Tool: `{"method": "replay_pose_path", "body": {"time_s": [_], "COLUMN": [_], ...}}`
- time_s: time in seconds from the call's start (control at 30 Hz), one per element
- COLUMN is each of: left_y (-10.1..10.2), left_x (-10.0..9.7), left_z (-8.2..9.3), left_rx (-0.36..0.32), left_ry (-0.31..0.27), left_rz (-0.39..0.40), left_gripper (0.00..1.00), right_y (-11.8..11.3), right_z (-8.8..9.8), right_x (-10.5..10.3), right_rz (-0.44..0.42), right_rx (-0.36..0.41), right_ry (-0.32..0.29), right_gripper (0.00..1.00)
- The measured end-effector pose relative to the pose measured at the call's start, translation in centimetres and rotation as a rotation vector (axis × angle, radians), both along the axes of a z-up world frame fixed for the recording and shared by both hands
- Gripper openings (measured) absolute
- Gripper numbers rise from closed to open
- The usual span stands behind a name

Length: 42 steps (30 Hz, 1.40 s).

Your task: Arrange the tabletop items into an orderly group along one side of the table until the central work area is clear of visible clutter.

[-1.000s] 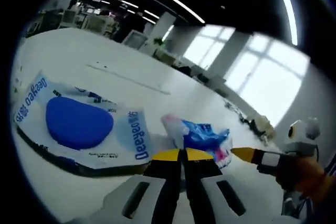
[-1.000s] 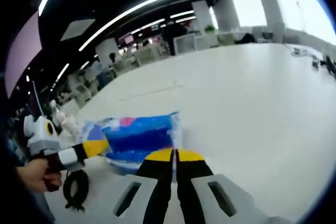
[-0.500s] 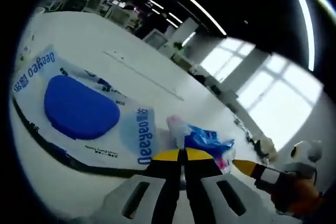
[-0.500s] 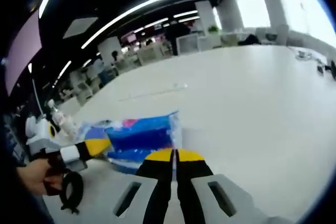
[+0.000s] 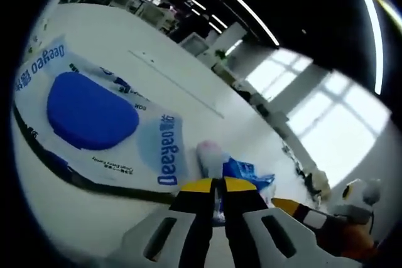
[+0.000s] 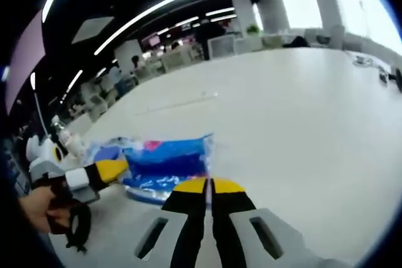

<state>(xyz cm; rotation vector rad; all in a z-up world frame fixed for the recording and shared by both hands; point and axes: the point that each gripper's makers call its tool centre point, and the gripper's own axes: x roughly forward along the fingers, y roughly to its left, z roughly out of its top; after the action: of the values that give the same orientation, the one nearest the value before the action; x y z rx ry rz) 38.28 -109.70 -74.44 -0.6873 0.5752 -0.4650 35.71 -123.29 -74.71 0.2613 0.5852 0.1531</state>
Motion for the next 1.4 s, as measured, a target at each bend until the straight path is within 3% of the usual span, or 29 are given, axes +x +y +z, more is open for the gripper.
{"method": "replay_pose_path", "body": {"time_s": [0.1,0.17,0.23,0.4,0.6,0.83,0.93,1.27,1.4], "left_y": [-0.1,-0.1,0.0,0.1,0.4,1.2,1.7,3.8,5.0], "left_x": [-0.1,-0.5,-0.8,-2.1,-3.2,-4.3,-4.8,-6.2,-6.7], "left_z": [0.2,0.0,-0.1,-0.6,0.2,2.4,3.8,9.5,11.3], "left_rx": [0.022,0.065,0.063,0.139,0.192,0.227,0.270,0.316,0.315], "left_ry": [-0.024,-0.037,-0.029,-0.026,-0.046,-0.065,-0.122,-0.253,-0.265], "left_rz": [-0.012,-0.040,-0.031,-0.083,-0.131,-0.200,-0.249,-0.359,-0.379], "left_gripper": [0.06,0.05,0.07,0.08,0.13,0.23,0.27,0.44,0.51], "right_y": [0.1,0.1,0.0,0.1,1.0,3.6,4.7,7.9,9.0], "right_z": [-0.3,-0.6,-0.7,-0.2,1.0,4.0,5.1,7.6,7.9], "right_x": [-0.2,-0.5,-0.7,-1.1,-2.1,-3.5,-4.2,-6.5,-7.4], "right_rz": [0.009,0.015,0.011,-0.008,0.001,0.060,0.087,0.161,0.190], "right_rx": [-0.006,-0.022,-0.040,-0.029,-0.033,-0.037,-0.039,-0.038,-0.039], "right_ry": [0.011,0.027,0.033,0.016,0.013,-0.019,-0.026,-0.014,0.003], "right_gripper": [0.03,0.08,0.15,0.27,0.39,0.49,0.52,0.58,0.59]}}
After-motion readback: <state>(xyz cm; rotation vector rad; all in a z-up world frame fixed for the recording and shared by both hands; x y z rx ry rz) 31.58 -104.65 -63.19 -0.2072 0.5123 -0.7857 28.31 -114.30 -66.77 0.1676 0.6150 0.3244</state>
